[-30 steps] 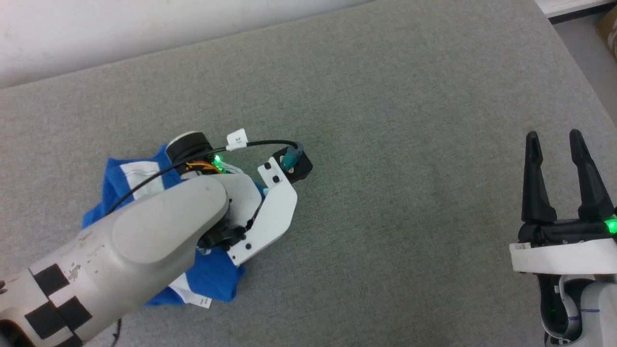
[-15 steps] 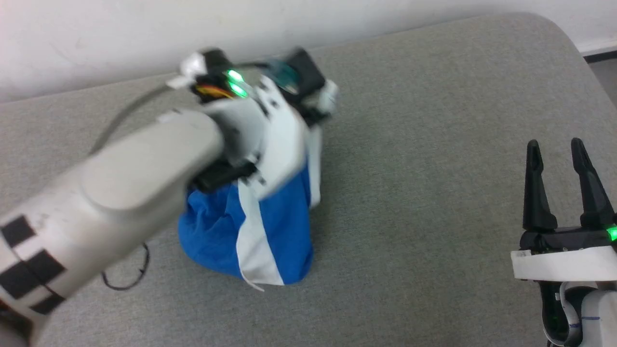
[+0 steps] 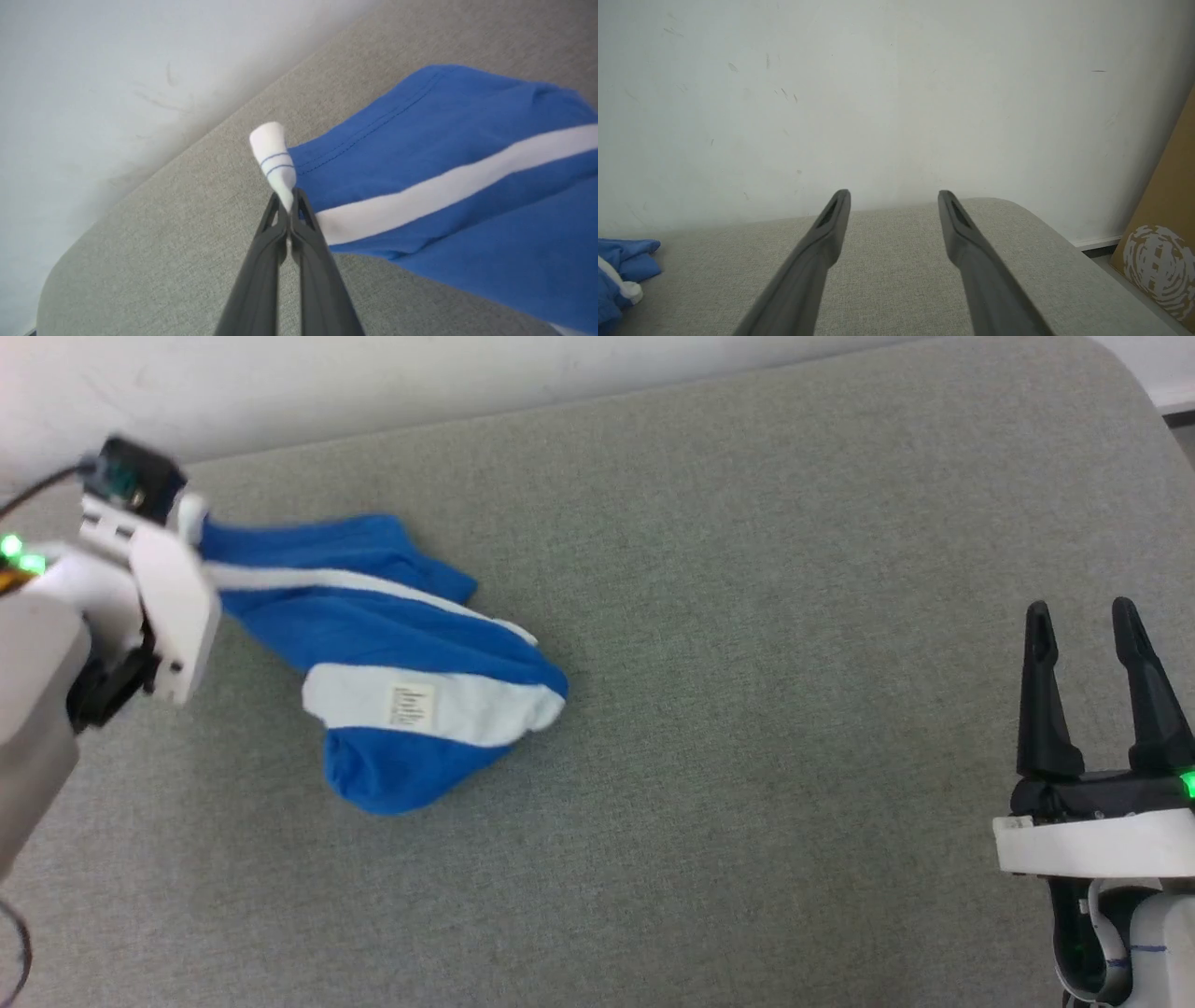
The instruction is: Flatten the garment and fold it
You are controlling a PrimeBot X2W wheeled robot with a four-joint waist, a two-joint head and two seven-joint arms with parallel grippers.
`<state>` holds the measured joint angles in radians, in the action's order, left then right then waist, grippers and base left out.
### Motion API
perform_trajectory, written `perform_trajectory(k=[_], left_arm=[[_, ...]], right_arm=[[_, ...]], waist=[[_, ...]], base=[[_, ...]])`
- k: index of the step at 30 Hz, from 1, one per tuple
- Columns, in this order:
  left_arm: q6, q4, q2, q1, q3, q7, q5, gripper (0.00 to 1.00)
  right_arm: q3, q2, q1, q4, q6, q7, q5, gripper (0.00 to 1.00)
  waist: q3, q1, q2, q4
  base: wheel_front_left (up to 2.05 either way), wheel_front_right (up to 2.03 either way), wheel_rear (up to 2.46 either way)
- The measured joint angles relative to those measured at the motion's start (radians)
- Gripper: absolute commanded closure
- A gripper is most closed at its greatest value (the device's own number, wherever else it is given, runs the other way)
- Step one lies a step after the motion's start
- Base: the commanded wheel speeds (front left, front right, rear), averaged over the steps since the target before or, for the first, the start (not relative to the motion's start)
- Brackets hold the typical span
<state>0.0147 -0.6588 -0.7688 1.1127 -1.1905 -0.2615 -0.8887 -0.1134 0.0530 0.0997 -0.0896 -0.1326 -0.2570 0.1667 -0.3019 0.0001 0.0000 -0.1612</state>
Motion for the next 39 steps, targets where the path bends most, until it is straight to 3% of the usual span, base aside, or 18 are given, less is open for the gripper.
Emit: perform_trajectory(k=[7, 8, 9, 14, 17, 20, 26, 29, 32, 37, 39], left_arm=[[0.004, -0.156, 0.045, -0.127, 0.032, 0.015, -0.115, 1.0], [0.006, -0.173, 0.055, -0.126, 0.038, 0.033, -0.122, 0.78], [0.012, -0.189, 0.068, -0.126, 0.04, 0.055, -0.122, 0.0], [0.009, -0.221, 0.137, -0.126, 0.052, 0.272, -0.078, 0.0], [-0.039, -0.212, 0.163, -0.125, 0.083, 0.466, -0.047, 0.0], [-0.119, -0.151, 0.176, -0.132, 0.13, 0.517, -0.006, 0.0], [-0.321, 0.288, 0.176, -0.311, 0.464, 0.519, 0.208, 0.0], [-0.39, 0.463, 0.198, -0.496, 0.618, 0.519, 0.317, 0.0], [-0.426, 0.604, 0.241, -0.648, 0.743, 0.519, 0.425, 0.0], [-0.439, 0.756, 0.338, -0.809, 0.895, 0.519, 0.577, 0.0], [-0.435, 0.781, 0.377, -0.865, 0.938, 0.519, 0.616, 0.0]], right_arm=[[0.002, -0.001, 0.006, -0.003, 0.0, 0.0, -0.015, 0.0], [0.001, 0.0, 0.007, -0.003, 0.0, 0.0, -0.02, 0.0], [0.001, 0.0, 0.008, -0.003, 0.0, 0.0, -0.026, 0.0], [0.0, 0.0, 0.009, -0.021, 0.0, 0.0, -0.078, 0.0], [-0.001, 0.0, 0.028, -0.047, 0.0, 0.0, -0.115, 0.0], [0.013, 0.007, 0.061, -0.086, 0.0, 0.0, -0.152, 0.0], [0.108, 0.12, 0.165, -0.128, 0.0, 0.0, -0.14, 0.0], [0.208, 0.194, 0.227, -0.115, 0.0, 0.0, -0.097, 0.0], [0.356, 0.296, 0.294, -0.062, 0.0, 0.0, -0.044, 0.0], [0.671, 0.473, 0.443, 0.081, 0.0, 0.005, 0.108, 0.0], [0.82, 0.528, 0.527, 0.133, 0.0, 0.071, 0.197, 0.0]], waist=[[-0.025, -0.0001, 0.0, -0.003], [-0.025, -0.0001, 0.0, -0.001], [-0.024, -0.0001, 0.0, 0.002], [0.006, 0.0, 0.0, 0.019], [0.038, 0.0, 0.0, 0.035], [0.071, -0.0001, 0.0, 0.055], [0.114, -0.0001, 0.0, 0.118], [0.129, -0.0003, 0.0, 0.15], [0.139, -0.0002, 0.0, 0.179], [0.141, -0.0002, 0.0, 0.225], [0.137, -0.0001, 0.0, 0.241]], base=[[0.0, 0.0, 0.0], [0.0, 0.0, 0.0], [0.0, 0.0, 0.0], [0.0, 0.0, 0.0], [0.0, 0.0, 0.0], [0.0, 0.0, 0.0], [0.0, 0.0, 0.0], [0.0, 0.0, 0.0], [0.0, 0.0, 0.0], [0.0, 0.0, 0.0], [0.0, 0.0, 0.0]])
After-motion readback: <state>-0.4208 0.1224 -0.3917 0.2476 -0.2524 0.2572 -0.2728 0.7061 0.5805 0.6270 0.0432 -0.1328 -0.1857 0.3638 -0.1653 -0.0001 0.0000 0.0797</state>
